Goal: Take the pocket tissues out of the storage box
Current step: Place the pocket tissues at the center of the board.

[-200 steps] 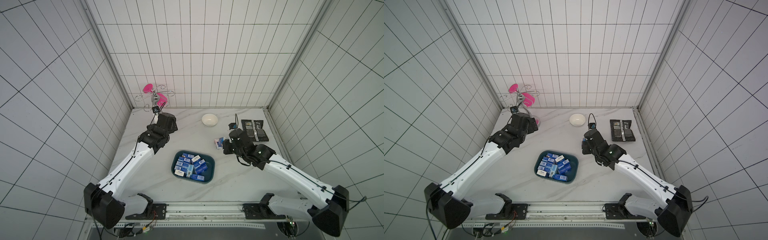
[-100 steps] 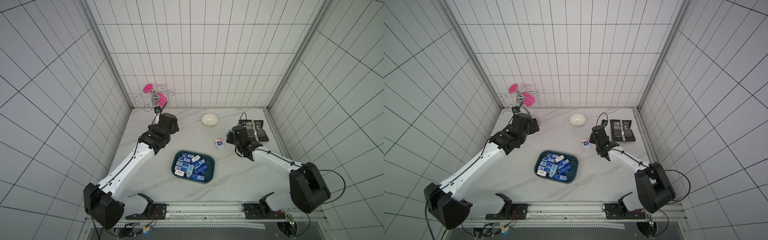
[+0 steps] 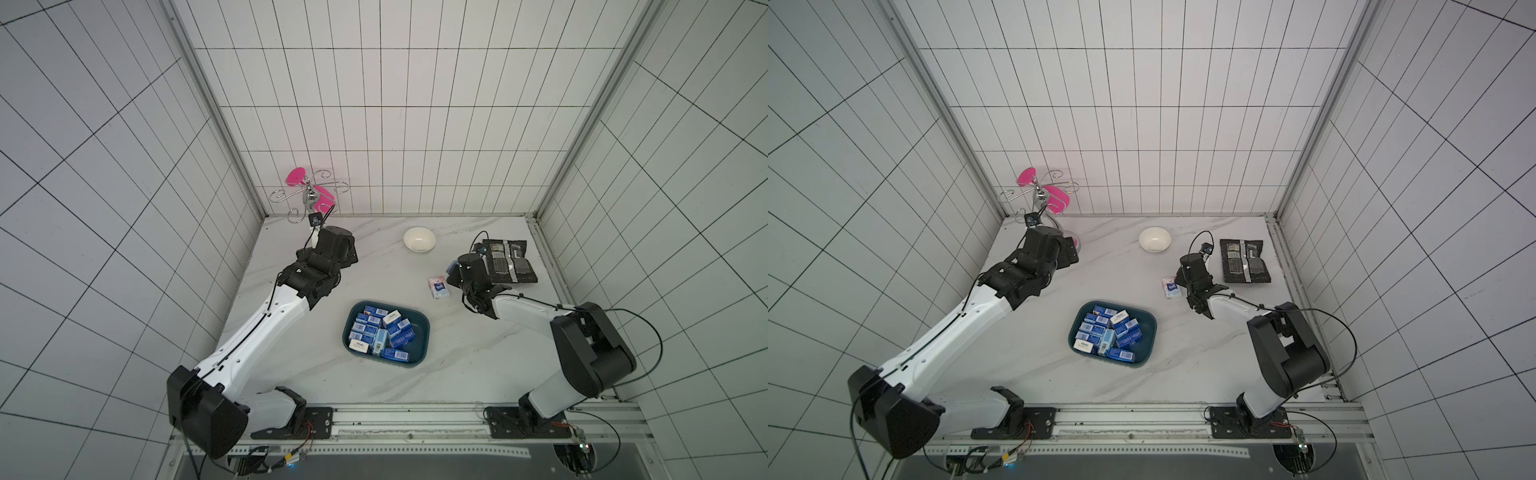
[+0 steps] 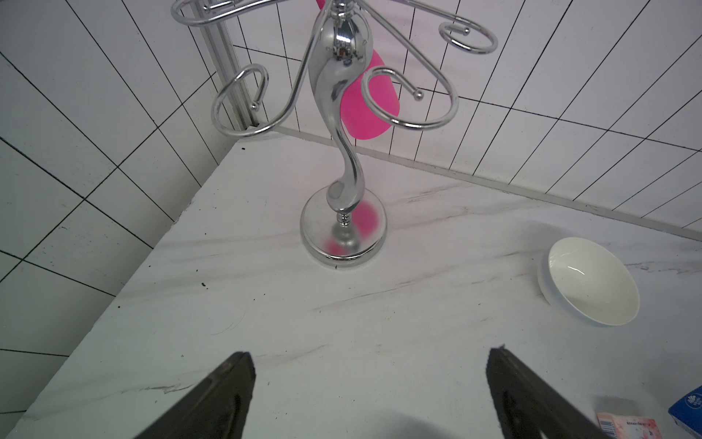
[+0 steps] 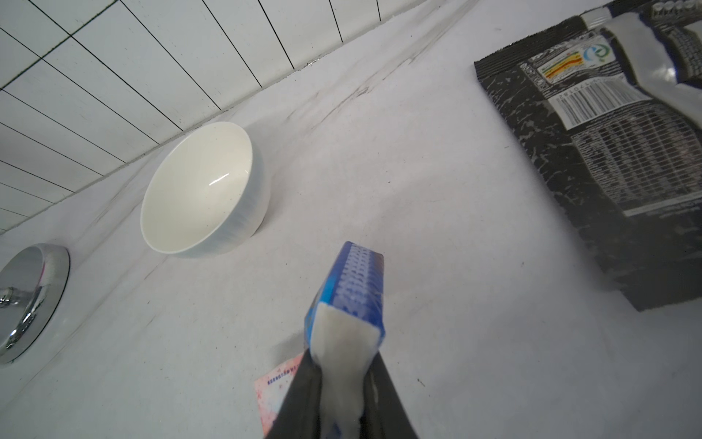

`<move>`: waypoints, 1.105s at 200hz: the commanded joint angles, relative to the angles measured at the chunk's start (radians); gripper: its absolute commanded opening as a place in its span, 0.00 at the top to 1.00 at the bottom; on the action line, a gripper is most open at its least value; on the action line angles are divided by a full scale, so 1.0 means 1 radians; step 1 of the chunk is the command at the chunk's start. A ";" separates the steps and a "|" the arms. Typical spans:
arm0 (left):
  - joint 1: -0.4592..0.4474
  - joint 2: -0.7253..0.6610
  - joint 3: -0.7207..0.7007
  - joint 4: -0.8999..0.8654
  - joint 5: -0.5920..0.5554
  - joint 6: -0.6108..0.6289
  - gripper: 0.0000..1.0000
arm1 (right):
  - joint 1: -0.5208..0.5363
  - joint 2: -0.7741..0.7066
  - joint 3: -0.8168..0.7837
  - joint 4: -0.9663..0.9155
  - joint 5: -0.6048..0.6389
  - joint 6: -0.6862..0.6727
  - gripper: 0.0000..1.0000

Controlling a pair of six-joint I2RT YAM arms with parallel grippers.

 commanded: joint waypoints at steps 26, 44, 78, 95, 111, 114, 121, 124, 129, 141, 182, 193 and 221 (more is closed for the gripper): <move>-0.004 0.005 0.003 0.022 -0.013 0.008 0.02 | -0.006 0.035 -0.051 0.046 -0.026 0.038 0.86; -0.004 0.004 -0.001 0.026 -0.015 0.007 0.01 | -0.006 0.042 -0.059 0.048 -0.032 0.041 0.86; -0.004 0.003 0.000 0.026 -0.015 0.007 0.01 | -0.004 0.034 -0.074 0.026 -0.046 0.049 0.85; -0.004 0.003 0.000 0.027 -0.015 0.007 0.02 | 0.000 0.022 -0.086 0.014 -0.053 0.044 0.84; -0.004 0.005 0.000 0.028 -0.012 0.005 0.02 | 0.008 0.013 -0.104 0.001 -0.050 0.038 0.81; -0.004 0.004 0.000 0.029 -0.012 0.006 0.01 | 0.009 0.011 -0.107 0.000 -0.050 0.037 0.80; -0.004 0.005 0.001 0.029 -0.010 0.005 0.01 | 0.012 0.007 -0.115 -0.010 -0.044 0.036 0.78; -0.004 0.006 0.002 0.029 -0.010 0.004 0.01 | 0.013 0.006 -0.117 -0.014 -0.042 0.035 0.77; -0.004 0.006 0.001 0.030 -0.009 0.004 0.01 | 0.013 0.002 -0.123 -0.019 -0.041 0.035 0.75; -0.004 0.007 0.003 0.031 -0.006 0.002 0.01 | 0.014 -0.010 -0.136 -0.033 -0.027 0.037 0.68; -0.004 0.007 0.001 0.030 0.002 0.000 0.02 | 0.027 -0.062 -0.172 -0.064 -0.004 0.035 0.60; -0.005 0.005 0.002 0.029 0.003 -0.002 0.01 | 0.038 -0.075 -0.174 -0.082 0.003 0.031 0.57; -0.006 -0.005 0.000 0.026 0.001 -0.004 0.01 | 0.052 -0.113 -0.175 -0.136 0.023 0.021 0.51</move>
